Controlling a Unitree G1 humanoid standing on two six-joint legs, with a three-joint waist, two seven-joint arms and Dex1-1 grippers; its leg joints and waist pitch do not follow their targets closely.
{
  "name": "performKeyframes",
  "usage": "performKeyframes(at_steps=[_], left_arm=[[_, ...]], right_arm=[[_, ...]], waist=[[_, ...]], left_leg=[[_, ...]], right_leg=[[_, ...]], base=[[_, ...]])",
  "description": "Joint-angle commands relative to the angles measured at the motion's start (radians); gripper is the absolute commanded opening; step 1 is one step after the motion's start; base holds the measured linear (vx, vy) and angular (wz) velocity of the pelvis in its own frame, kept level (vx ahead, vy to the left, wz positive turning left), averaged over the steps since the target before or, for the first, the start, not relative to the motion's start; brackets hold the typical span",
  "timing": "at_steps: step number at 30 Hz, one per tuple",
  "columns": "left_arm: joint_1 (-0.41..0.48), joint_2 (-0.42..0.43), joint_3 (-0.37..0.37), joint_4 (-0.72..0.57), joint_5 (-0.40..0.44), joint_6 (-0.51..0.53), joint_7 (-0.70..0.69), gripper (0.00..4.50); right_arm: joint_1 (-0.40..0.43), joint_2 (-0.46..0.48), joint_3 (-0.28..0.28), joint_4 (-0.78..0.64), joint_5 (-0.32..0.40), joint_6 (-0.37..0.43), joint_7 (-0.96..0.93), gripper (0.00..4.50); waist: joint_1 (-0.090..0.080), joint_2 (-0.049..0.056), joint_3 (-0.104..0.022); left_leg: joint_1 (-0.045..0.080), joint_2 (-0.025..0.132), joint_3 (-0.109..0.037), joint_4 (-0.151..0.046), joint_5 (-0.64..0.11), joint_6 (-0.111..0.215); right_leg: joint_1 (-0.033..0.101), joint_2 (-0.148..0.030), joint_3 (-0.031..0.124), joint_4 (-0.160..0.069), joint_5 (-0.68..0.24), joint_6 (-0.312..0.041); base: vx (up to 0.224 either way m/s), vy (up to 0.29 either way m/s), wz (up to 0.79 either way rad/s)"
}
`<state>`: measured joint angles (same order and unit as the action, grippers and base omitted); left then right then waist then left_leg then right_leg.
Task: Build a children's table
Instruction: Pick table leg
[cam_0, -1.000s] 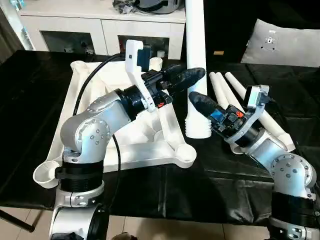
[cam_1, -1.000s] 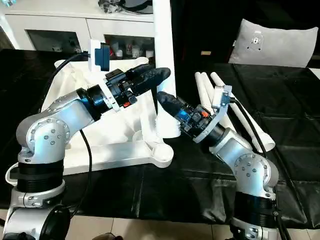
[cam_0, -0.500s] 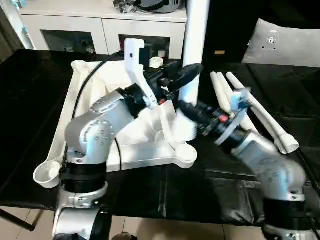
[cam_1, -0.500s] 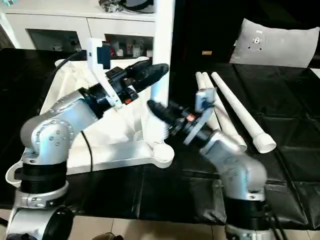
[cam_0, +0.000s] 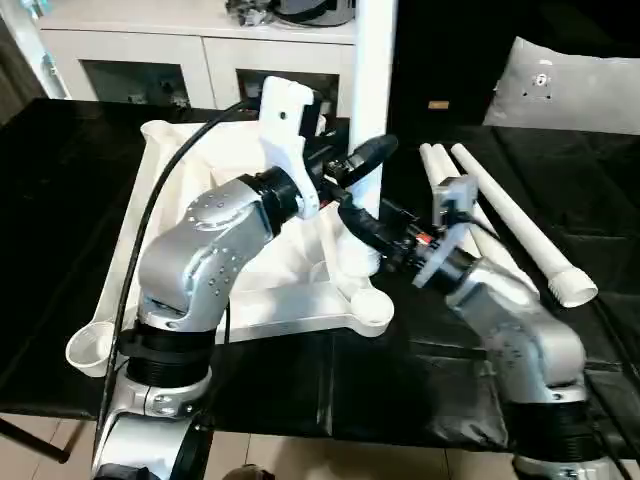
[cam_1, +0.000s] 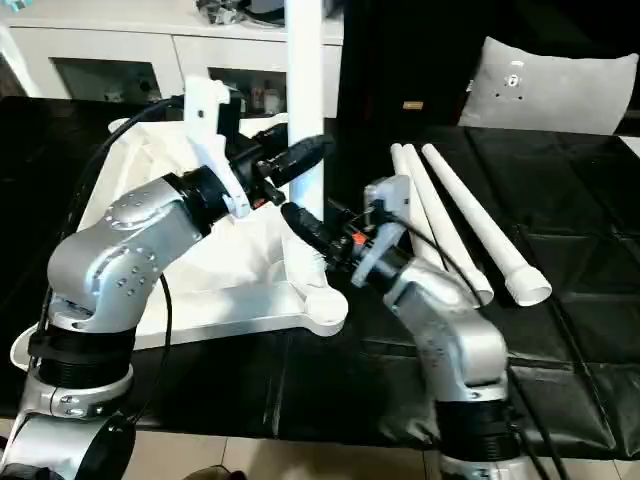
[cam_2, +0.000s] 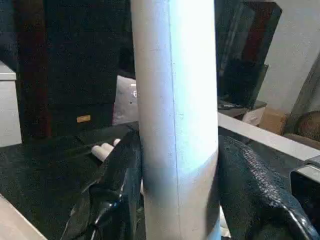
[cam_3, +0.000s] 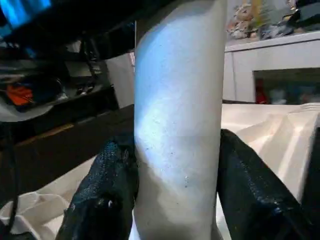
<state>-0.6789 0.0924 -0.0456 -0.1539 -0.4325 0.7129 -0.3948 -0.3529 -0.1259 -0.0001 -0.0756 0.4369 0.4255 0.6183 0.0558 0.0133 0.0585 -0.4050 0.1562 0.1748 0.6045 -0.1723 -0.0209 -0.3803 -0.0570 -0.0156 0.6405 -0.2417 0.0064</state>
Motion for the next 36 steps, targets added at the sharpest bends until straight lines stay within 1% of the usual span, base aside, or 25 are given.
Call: performKeyframes(at_steps=[1,4,7,8,11,13,15,16,17,18,19,20,21,22,23,26,27,28,30,31,32,33,34,35,36], left_arm=[[0.003,-0.005,-0.015,-0.014,0.015,0.011,0.013,1.9],[0.008,-0.012,-0.011,-0.01,0.018,0.022,0.032,1.88],[0.015,-0.014,-0.012,-0.013,0.012,0.036,0.042,1.86],[0.016,-0.019,-0.005,-0.012,0.006,0.047,0.054,1.86],[0.012,-0.043,0.031,-0.001,-0.012,0.062,0.089,1.86],[0.008,-0.045,0.039,0.004,-0.011,0.056,0.095,1.86],[0.002,-0.038,0.043,0.016,-0.001,0.051,0.099,1.86],[-0.003,-0.03,0.048,0.029,0.005,0.053,0.106,1.86],[-0.003,-0.03,0.048,0.029,0.005,0.053,0.106,1.86],[-0.009,-0.029,0.06,0.042,0.006,0.059,0.118,1.86],[-0.012,-0.029,0.065,0.046,0.007,0.06,0.122,1.86],[-0.016,-0.032,0.075,0.051,0.003,0.063,0.126,1.86],[-0.02,-0.035,0.084,0.057,-0.001,0.066,0.131,1.86],[-0.029,-0.038,0.103,0.069,-0.007,0.069,0.139,1.86],[-0.039,-0.033,0.119,0.089,-0.016,0.069,0.139,1.86],[-0.043,-0.025,0.122,0.102,-0.017,0.067,0.134,1.86],[-0.046,-0.015,0.119,0.109,-0.015,0.066,0.126,1.86],[-0.049,0.002,0.114,0.119,-0.013,0.067,0.111,1.86],[-0.055,0.019,0.118,0.129,-0.021,0.071,0.092,1.85],[-0.058,0.026,0.121,0.134,-0.027,0.074,0.08,1.84],[-0.061,0.031,0.125,0.137,-0.033,0.078,0.068,1.84],[-0.063,0.034,0.127,0.139,-0.037,0.081,0.06,1.84],[-0.067,0.031,0.145,0.14,-0.061,0.094,0.048,1.84],[-0.07,0.029,0.155,0.141,-0.075,0.101,0.042,1.84],[-0.072,0.03,0.171,0.138,-0.108,0.122,0.024,1.84]], right_arm=[[-0.01,0.002,0.003,-0.001,-0.019,-0.026,-0.016,1.9],[-0.008,-0.001,0.012,0.009,-0.036,-0.042,-0.017,1.9],[-0.006,-0.002,0.022,0.014,-0.045,-0.055,-0.017,1.9],[-0.006,-0.002,0.026,0.016,-0.048,-0.059,-0.018,1.9],[-0.009,-0.002,0.036,0.023,-0.067,-0.071,-0.025,1.9],[-0.011,0.001,0.034,0.025,-0.071,-0.069,-0.038,1.9],[-0.016,0.004,0.026,0.027,-0.065,-0.056,-0.052,1.9],[-0.019,0.004,0.02,0.03,-0.063,-0.051,-0.056,2.25],[-0.019,0.004,0.02,0.03,-0.063,-0.051,-0.056,2.46],[-0.02,-0.001,0.02,0.033,-0.07,-0.062,-0.052,2.46],[-0.021,-0.002,0.021,0.035,-0.071,-0.065,-0.048,2.61],[-0.021,-0.006,0.02,0.035,-0.068,-0.062,-0.044,2.61],[-0.021,-0.009,0.021,0.035,-0.067,-0.062,-0.039,2.72],[-0.019,-0.016,0.021,0.033,-0.065,-0.062,-0.031,2.95],[-0.018,-0.018,0.013,0.025,-0.05,-0.059,-0.026,2.95],[-0.017,-0.02,0.005,0.018,-0.037,-0.053,-0.024,3.08],[-0.016,-0.024,-0.003,0.01,-0.023,-0.043,-0.021,3.25],[-0.017,-0.03,-0.027,-0.008,0.014,-0.015,-0.015,3.38],[-0.02,-0.044,-0.069,-0.035,0.08,0.036,-0.007,3.53],[-0.026,-0.051,-0.095,-0.04,0.117,0.079,-0.015,3.77],[-0.031,-0.063,-0.115,-0.042,0.147,0.119,-0.018,3.77],[-0.034,-0.071,-0.127,-0.042,0.164,0.143,-0.02,3.83],[-0.038,-0.087,-0.142,-0.042,0.191,0.178,-0.012,3.9],[-0.04,-0.095,-0.149,-0.043,0.203,0.193,-0.008,4.03],[-0.045,-0.111,-0.163,-0.041,0.227,0.229,-0.005,4.03]], waist=[[-0.002,-0.007,-0.067],[-0.002,-0.008,-0.068],[-0.003,-0.006,-0.068],[-0.003,-0.008,-0.068],[-0.003,-0.006,-0.068],[-0.002,-0.009,-0.067],[-0.003,-0.008,-0.067],[-0.003,-0.007,-0.068],[-0.003,-0.007,-0.069],[-0.003,-0.007,-0.069],[-0.003,-0.004,-0.069],[-0.004,-0.005,-0.069],[-0.004,-0.006,-0.068],[-0.004,-0.005,-0.069],[-0.003,-0.005,-0.07],[-0.002,-0.004,-0.072],[-0.002,-0.004,-0.071],[0.0,-0.006,-0.072],[0.002,-0.005,-0.071],[0.001,-0.011,-0.07],[0.004,-0.008,-0.071],[0.003,-0.008,-0.071],[0.003,-0.008,-0.071],[0.005,-0.007,-0.071],[0.004,-0.009,-0.07]], left_leg=[[0.025,0.061,-0.022,-0.063,-0.108,0.024],[0.025,0.061,-0.022,-0.062,-0.102,0.031],[0.026,0.062,-0.022,-0.062,-0.103,0.034],[0.026,0.062,-0.021,-0.062,-0.103,0.034],[0.025,0.061,-0.021,-0.061,-0.099,0.037],[0.025,0.061,-0.021,-0.061,-0.102,0.039],[0.025,0.06,-0.022,-0.061,-0.103,0.039],[0.026,0.06,-0.022,-0.061,-0.104,0.039],[0.026,0.06,-0.023,-0.061,-0.099,0.038],[0.026,0.061,-0.023,-0.061,-0.098,0.039],[0.026,0.061,-0.023,-0.061,-0.097,0.036],[0.026,0.06,-0.023,-0.061,-0.101,0.037],[0.026,0.059,-0.022,-0.06,-0.101,0.037],[0.026,0.058,-0.022,-0.059,-0.1,0.037],[0.026,0.058,-0.022,-0.059,-0.096,0.038],[0.027,0.06,-0.024,-0.058,-0.086,0.046],[0.027,0.06,-0.024,-0.059,-0.085,0.048],[0.028,0.06,-0.023,-0.058,-0.083,0.053],[0.028,0.06,-0.023,-0.059,-0.079,0.06],[0.029,0.06,-0.022,-0.059,-0.078,0.063],[0.029,0.06,-0.022,-0.058,-0.07,0.062],[0.03,0.058,-0.022,-0.058,-0.068,0.061],[0.029,0.057,-0.021,-0.058,-0.068,0.058],[0.029,0.057,-0.021,-0.057,-0.071,0.055],[0.028,0.057,-0.02,-0.057,-0.075,0.051]], right_leg=[[0.042,-0.072,0.036,-0.079,0.02,-0.221],[0.042,-0.072,0.035,-0.079,0.028,-0.222],[0.041,-0.071,0.035,-0.077,0.03,-0.227],[0.042,-0.071,0.035,-0.078,0.032,-0.229],[0.042,-0.071,0.035,-0.077,0.038,-0.234],[0.043,-0.072,0.035,-0.08,0.025,-0.232],[0.042,-0.07,0.035,-0.08,0.017,-0.228],[0.041,-0.07,0.035,-0.08,0.015,-0.225],[0.042,-0.07,0.035,-0.079,0.023,-0.225],[0.042,-0.07,0.035,-0.078,0.028,-0.225],[0.041,-0.069,0.034,-0.077,0.037,-0.226],[0.043,-0.069,0.034,-0.078,0.04,-0.224],[0.043,-0.069,0.035,-0.078,0.04,-0.225],[0.043,-0.07,0.035,-0.079,0.04,-0.226],[0.045,-0.069,0.035,-0.078,0.046,-0.226],[0.044,-0.07,0.034,-0.074,0.069,-0.23],[0.043,-0.07,0.033,-0.074,0.072,-0.232],[0.044,-0.07,0.033,-0.073,0.075,-0.235],[0.045,-0.069,0.034,-0.074,0.076,-0.232],[0.045,-0.068,0.034,-0.074,0.076,-0.23],[0.045,-0.069,0.033,-0.072,0.077,-0.234],[0.045,-0.069,0.033,-0.073,0.075,-0.237],[0.046,-0.069,0.032,-0.073,0.064,-0.242],[0.045,-0.07,0.032,-0.074,0.058,-0.245],[0.045,-0.071,0.032,-0.075,0.05,-0.248]], base=[[0.0,0.0,0.0],[0.0,0.0,0.0],[0.0,0.0,0.0],[0.0,0.0,0.0],[0.0,0.0,0.0],[0.0,0.0,0.0],[0.0,0.0,0.0],[0.0,0.0,0.0],[0.0,0.0,0.0],[0.0,0.0,0.0],[0.0,0.0,0.0],[0.0,0.0,0.0],[0.0,0.0,0.0],[0.0,0.0,0.0],[0.0,0.0,0.0],[0.0,0.0,0.0],[0.0,0.0,0.0],[0.0,0.0,0.0],[0.0,0.0,0.0],[0.0,0.0,0.0],[0.0,0.0,0.0],[0.0,0.0,0.0],[0.0,0.0,0.0],[0.0,0.0,0.0],[0.0,0.0,0.0]])
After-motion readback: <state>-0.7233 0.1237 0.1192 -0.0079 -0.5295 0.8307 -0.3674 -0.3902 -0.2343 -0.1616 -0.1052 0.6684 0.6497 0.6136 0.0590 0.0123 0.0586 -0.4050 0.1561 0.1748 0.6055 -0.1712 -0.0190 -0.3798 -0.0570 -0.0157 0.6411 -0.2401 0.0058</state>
